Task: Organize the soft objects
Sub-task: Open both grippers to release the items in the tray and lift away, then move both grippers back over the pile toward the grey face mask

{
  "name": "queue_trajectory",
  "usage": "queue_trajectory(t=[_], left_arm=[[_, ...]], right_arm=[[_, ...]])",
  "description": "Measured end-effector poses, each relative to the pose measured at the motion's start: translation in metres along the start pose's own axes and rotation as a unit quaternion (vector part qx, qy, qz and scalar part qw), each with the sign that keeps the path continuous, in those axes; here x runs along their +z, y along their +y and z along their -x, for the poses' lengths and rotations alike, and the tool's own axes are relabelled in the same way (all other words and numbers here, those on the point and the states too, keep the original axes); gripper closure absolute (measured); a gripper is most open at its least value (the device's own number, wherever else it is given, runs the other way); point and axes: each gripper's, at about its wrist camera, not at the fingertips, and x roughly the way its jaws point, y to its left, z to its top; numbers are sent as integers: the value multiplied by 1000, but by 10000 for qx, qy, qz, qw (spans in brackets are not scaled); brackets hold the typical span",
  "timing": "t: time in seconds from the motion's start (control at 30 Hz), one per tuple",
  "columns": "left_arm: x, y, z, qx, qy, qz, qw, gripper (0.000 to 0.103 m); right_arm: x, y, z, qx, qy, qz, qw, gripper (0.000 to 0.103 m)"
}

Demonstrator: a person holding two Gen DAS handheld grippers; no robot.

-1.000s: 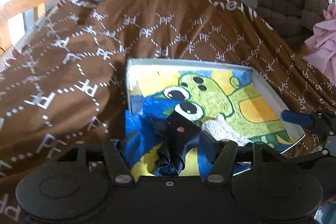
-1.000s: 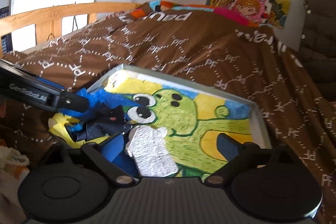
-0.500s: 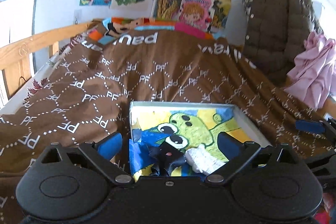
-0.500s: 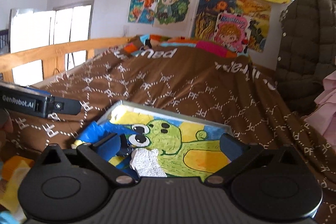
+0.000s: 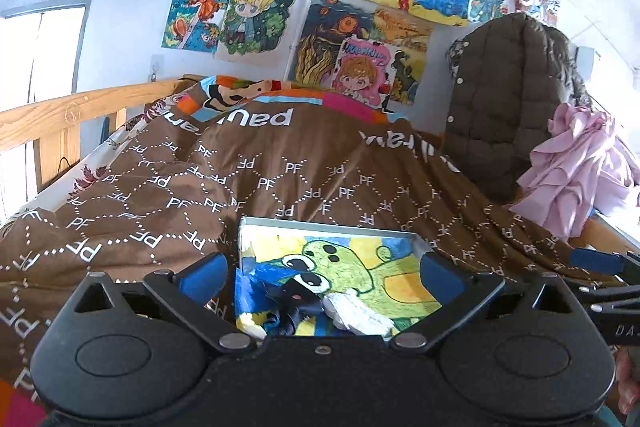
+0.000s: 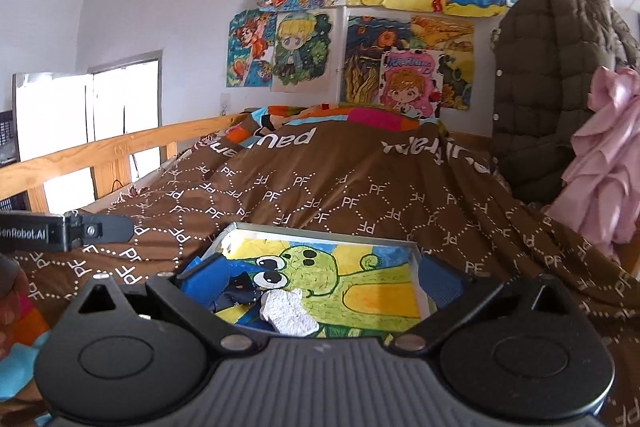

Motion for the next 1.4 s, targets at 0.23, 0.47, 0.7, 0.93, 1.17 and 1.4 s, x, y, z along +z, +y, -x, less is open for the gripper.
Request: queue_trajectory(t=[0.23, 0.47, 0.7, 0.93, 1.17, 1.4], left_arm=[[-19, -14, 40, -108, 22, -87, 9999, 1], [-43, -21, 98, -67, -148, 170, 9997, 1], [-64, -31, 150, 195, -88, 221, 9995, 1], [-88, -44, 179, 108, 0, 495, 9987, 1], [-99, -63, 181, 35, 22, 138, 9999, 1], [-110, -73, 166, 71, 364, -188, 9991, 1]], right_arm=[[-13, 3, 44, -37, -35, -55, 10000, 0], [-36, 11, 92, 47, -43, -102, 9999, 0], [-60, 18, 142, 15, 30, -165, 9999, 0], [-76, 21, 174, -152, -42, -196, 9997, 0], [-89, 10, 172, -215, 72, -404, 9989, 0], [-104, 4, 160, -238, 404, -343, 9983, 0]])
